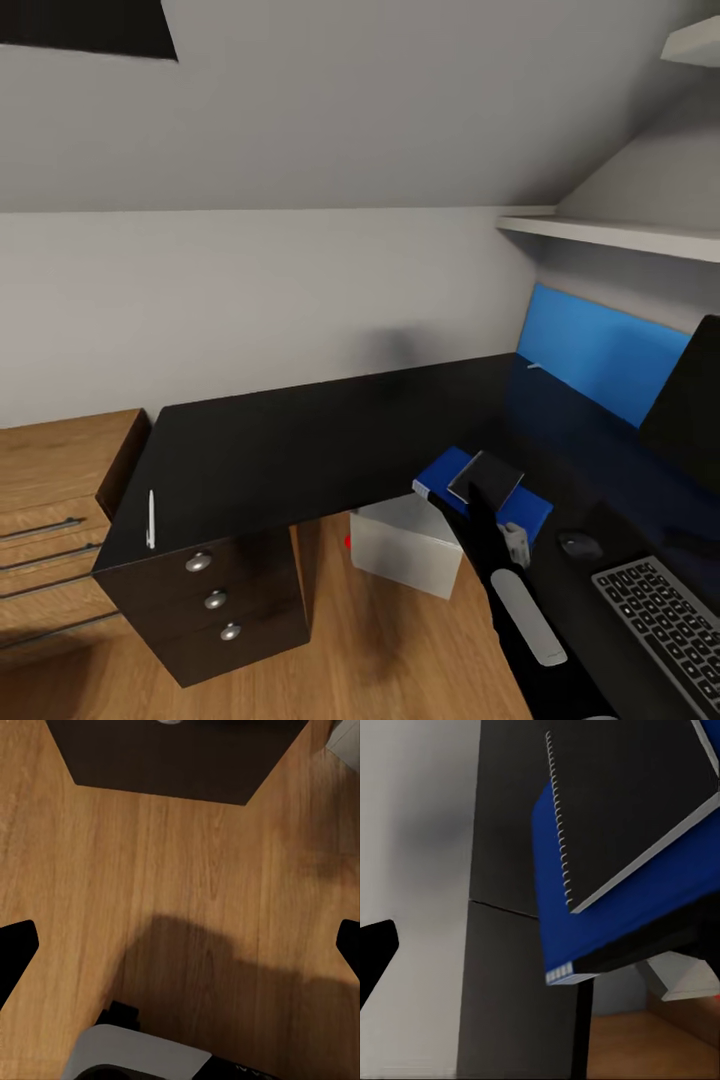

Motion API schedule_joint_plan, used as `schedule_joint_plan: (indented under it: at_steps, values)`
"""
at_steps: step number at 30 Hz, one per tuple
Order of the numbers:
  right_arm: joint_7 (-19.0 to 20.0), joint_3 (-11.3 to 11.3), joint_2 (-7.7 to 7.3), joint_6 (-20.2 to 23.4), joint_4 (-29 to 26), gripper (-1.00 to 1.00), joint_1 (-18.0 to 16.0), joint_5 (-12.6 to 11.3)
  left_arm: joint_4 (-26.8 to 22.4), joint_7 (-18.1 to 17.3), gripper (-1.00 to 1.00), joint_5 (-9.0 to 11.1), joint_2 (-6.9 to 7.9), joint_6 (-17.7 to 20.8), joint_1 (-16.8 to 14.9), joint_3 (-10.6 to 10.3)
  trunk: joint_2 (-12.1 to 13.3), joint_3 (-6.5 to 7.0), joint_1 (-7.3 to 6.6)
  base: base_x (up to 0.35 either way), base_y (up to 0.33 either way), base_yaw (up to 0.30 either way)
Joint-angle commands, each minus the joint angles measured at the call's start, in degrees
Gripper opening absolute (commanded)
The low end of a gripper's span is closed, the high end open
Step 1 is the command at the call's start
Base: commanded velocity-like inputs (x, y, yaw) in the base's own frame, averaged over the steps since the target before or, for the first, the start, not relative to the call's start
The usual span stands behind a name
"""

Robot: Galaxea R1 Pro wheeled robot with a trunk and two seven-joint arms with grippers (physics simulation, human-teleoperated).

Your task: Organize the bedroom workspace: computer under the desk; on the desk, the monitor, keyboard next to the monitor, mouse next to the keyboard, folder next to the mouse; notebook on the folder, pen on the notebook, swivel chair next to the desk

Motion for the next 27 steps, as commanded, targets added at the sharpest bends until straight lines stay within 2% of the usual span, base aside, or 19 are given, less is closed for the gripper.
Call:
schedule_joint_plan:
  at_steps: [1,2,5,7,8,11,17,20,21,26,27]
  values:
    - [-0.19,0.57,-0.03,-0.44,-0.08,1.0,-0.03,-0.43,-0.14,0.41,1.0,0.45,0.07,-0.06,-0.01,-0.21,0.38,0.14,-0.22,0.0,0.0,0.0]
    - [-0.2,1.56,-0.04,-0.5,-0.09,1.0,-0.03,-0.3,-0.14,0.4,1.0,0.45,0.07,-0.06,-0.01,-0.21,0.78,0.32,-0.44,0.0,0.0,0.0]
    - [-0.15,2.67,0.0,-0.53,-0.18,1.0,0.02,-0.16,-0.14,0.41,1.0,0.42,0.07,-0.06,-0.01,-0.21,1.98,0.85,-1.1,0.0,0.0,0.0]
    - [-0.18,4.5,0.03,-0.56,-0.23,1.0,0.08,0.24,-0.13,0.42,1.0,0.42,0.07,-0.06,-0.01,-0.21,2.79,1.21,-1.54,0.0,0.0,0.0]
    - [-0.33,8.98,0.09,-0.75,-0.27,1.0,0.17,1.92,-0.13,0.43,1.0,0.43,0.07,-0.01,-0.01,-0.21,3.19,1.39,-1.76,0.0,0.0,0.0]
    - [-0.44,11.95,0.14,-1.28,-0.28,1.0,0.21,3.56,-0.14,0.43,1.0,0.47,0.03,0.01,-0.01,-0.21,4.39,1.93,-2.42,0.0,0.0,0.0]
    - [-0.97,15.23,0.47,-1.76,-0.29,1.0,0.22,6.19,-0.13,0.43,1.0,0.49,0.0,0.03,-0.01,-0.21,6.8,3.01,-3.73,0.0,0.0,0.0]
    - [-2.78,17.37,0.9,-1.77,-0.29,1.0,0.21,7.92,-0.13,0.43,1.0,0.49,-0.01,0.03,-0.01,-0.21,8.0,3.55,-4.39,0.0,0.0,0.0]
    - [-4.79,19.3,1.26,-1.71,-0.29,1.0,0.18,9.61,-0.13,0.43,1.0,0.49,-0.01,0.03,-0.01,-0.21,8.4,3.73,-4.61,0.0,0.0,0.0]
    - [-11.48,25.08,2.0,-1.63,-0.32,1.0,0.16,16.3,-0.13,0.43,1.0,0.5,-0.01,0.08,-0.01,-0.21,10.41,4.62,-5.71,0.0,0.0,0.0]
    - [-14.68,27.05,2.23,-1.61,-0.32,1.0,0.15,19.84,-0.13,0.43,1.0,0.5,-0.01,0.09,-0.01,-0.21,10.81,4.8,-5.93,0.0,0.0,0.0]
